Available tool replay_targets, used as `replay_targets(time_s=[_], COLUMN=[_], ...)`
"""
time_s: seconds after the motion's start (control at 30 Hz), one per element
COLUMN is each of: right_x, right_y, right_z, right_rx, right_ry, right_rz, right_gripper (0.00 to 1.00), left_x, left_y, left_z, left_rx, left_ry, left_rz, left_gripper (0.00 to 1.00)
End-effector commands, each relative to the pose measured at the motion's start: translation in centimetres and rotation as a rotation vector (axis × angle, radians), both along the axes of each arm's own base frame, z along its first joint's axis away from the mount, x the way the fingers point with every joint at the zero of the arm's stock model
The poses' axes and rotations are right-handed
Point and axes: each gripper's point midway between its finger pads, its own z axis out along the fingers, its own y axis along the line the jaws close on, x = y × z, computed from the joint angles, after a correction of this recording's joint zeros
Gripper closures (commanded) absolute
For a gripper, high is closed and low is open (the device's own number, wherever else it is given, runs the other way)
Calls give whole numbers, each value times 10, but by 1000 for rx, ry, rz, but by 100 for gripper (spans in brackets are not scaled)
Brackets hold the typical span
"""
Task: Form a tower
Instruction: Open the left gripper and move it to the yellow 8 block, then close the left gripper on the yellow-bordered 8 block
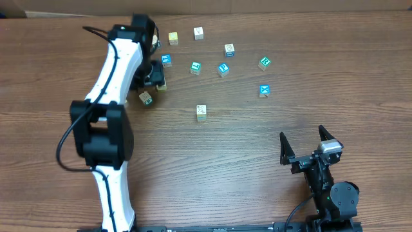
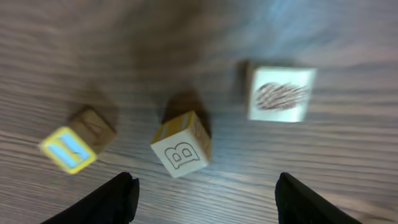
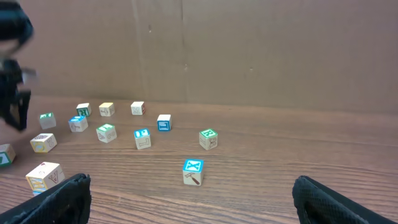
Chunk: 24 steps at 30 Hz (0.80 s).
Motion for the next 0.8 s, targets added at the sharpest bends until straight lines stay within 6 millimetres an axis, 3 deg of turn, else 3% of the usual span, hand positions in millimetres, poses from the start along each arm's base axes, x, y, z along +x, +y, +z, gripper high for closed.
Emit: replay_targets(time_s=[0.0, 0.17, 0.33, 0.37, 0.53, 0.77], right_x=[0, 0, 0, 0, 0, 0], right_y=[1, 1, 1, 1, 1, 1], right_z=[-2, -2, -2, -2, -2, -2], right_rx=[-1, -1, -1, -1, -1, -1], right_ry=[-3, -3, -3, -3, -3, -3], right_rz=[1, 1, 1, 1, 1, 1], right_gripper=[0, 0, 0, 0, 0, 0], left_x=[-16, -21, -16, -16, -9, 0], left_y=[0, 3, 2, 2, 5, 4], left_z=[-36, -56, -57, -57, -57, -58], left_rx=[-1, 8, 5, 5, 24, 19], left_ry=[126, 171, 149, 149, 122, 86], left_rz=[-22, 50, 52, 52, 51, 50], left_gripper=[33, 33, 44, 51, 57, 51])
